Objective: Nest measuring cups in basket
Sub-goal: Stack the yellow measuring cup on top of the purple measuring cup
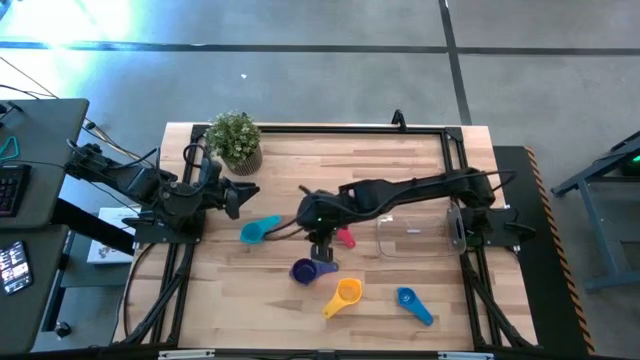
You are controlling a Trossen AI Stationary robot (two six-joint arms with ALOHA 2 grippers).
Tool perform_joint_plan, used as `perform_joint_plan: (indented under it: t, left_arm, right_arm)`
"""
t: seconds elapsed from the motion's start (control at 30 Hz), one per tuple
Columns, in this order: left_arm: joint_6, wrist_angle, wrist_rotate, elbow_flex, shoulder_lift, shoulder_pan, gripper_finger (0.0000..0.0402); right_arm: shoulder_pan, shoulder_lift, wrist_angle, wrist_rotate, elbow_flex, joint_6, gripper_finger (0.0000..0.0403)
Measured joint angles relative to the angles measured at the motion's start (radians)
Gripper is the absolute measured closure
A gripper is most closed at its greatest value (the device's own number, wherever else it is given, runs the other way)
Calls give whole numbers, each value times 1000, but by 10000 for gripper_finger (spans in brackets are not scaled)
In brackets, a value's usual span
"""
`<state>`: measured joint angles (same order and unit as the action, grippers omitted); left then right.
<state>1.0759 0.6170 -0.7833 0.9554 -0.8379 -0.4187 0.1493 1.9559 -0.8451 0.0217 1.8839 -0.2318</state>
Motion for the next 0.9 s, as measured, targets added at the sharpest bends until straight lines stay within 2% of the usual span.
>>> perform_joint_plan:
  t: [0.17,0.37,0.63,0.9]
  left_arm:
    - [-54,0,69,0,0,0,287]
    - [-66,0,106,0,0,0,287]
    - [-223,0,227,0,0,0,287]
    - [-286,-1,283,0,0,0,287]
  right_arm:
    - [0,-46,-10,-32,0,-198,311]
    - [6,-90,-35,-36,0,-420,311]
    - [83,-117,-190,-54,0,-711,311]
    - [212,-117,-265,-198,0,-1044,311]
